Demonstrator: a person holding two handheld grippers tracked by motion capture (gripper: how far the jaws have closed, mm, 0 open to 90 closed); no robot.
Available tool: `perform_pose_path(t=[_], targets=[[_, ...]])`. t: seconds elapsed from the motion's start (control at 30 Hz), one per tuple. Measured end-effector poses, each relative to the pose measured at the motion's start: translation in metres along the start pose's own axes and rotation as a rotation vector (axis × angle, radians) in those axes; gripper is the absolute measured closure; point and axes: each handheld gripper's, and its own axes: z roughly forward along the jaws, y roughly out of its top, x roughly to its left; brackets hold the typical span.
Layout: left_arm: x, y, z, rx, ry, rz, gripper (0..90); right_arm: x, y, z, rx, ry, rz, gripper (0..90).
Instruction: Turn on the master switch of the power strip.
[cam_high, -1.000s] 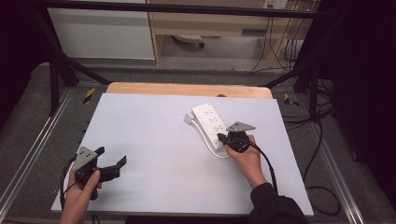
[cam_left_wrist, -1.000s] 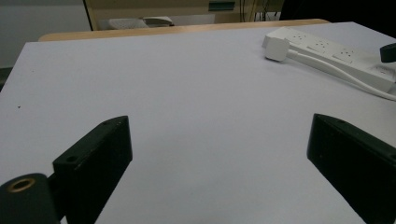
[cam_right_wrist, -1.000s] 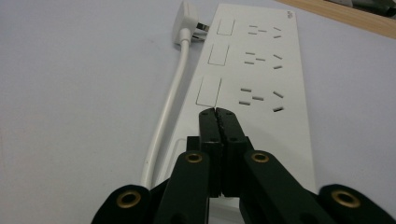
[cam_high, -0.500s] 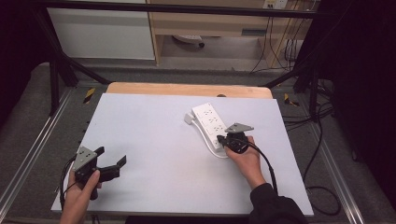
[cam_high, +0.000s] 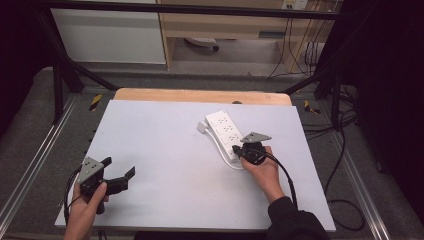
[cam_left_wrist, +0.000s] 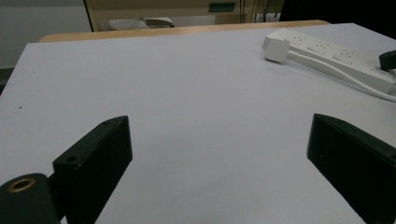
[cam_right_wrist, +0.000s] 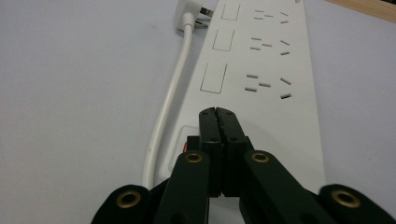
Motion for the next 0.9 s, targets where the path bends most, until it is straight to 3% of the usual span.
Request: perform_pose_path(t=[0.9], targets=[[-0.0004, -0.0006, 0.0006, 0.008, 0.001, 0.001, 6.6, 0.0023, -0.0010, 0.0012, 0.003, -0.001, 0.010, 90.0]])
